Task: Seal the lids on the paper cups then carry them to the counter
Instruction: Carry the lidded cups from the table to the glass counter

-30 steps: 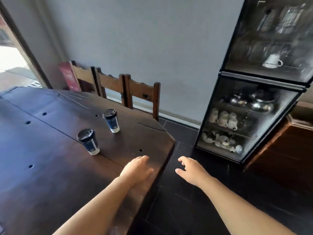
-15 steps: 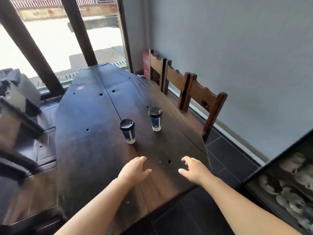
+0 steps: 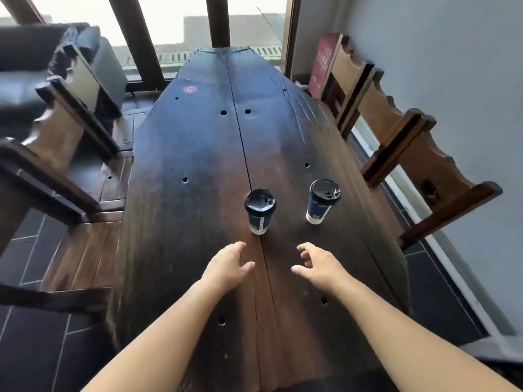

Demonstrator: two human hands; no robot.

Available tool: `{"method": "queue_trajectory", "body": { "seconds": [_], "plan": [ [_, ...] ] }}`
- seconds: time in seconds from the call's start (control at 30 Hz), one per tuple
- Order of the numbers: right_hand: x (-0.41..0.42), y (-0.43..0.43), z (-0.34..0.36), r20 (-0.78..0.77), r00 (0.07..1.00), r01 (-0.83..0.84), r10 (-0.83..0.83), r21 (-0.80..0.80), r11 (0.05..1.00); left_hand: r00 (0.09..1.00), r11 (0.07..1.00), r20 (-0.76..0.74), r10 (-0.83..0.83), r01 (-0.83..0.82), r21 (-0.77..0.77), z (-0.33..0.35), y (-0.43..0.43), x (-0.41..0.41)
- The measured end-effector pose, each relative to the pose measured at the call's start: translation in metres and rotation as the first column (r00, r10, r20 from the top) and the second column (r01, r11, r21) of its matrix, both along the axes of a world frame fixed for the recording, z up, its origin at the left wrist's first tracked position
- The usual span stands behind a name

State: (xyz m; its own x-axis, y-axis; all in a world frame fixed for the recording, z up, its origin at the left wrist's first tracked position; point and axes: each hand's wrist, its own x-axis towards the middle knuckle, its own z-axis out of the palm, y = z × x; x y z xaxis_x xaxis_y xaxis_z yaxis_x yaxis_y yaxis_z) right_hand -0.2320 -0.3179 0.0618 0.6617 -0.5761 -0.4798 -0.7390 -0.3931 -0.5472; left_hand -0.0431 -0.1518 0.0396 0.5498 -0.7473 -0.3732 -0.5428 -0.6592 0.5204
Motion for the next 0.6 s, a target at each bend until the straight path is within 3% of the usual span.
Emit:
{"method": "queue_trajectory", "body": {
  "seconds": [0.37,0.47,0.6],
  "plan": [
    [0.109,-0.063,-0.048,0.017,0.999,-0.032,0.031,0.090,0.995,0.991,0.993,-0.073,0.110,-0.112,-0.029,-0.042,-0.054,0.064],
    [0.127,-0.077,-0.057,0.034,0.999,-0.038,0.035,0.094,0.995,0.993,0.993,-0.087,0.081,-0.088,-0.080,-0.047,-0.069,0.078],
    [0.142,-0.091,-0.065,0.101,0.990,-0.111,0.097,0.135,0.985,0.977,0.980,-0.212,0.036,-0.076,-0.185,-0.054,-0.085,0.092]
  ]
}}
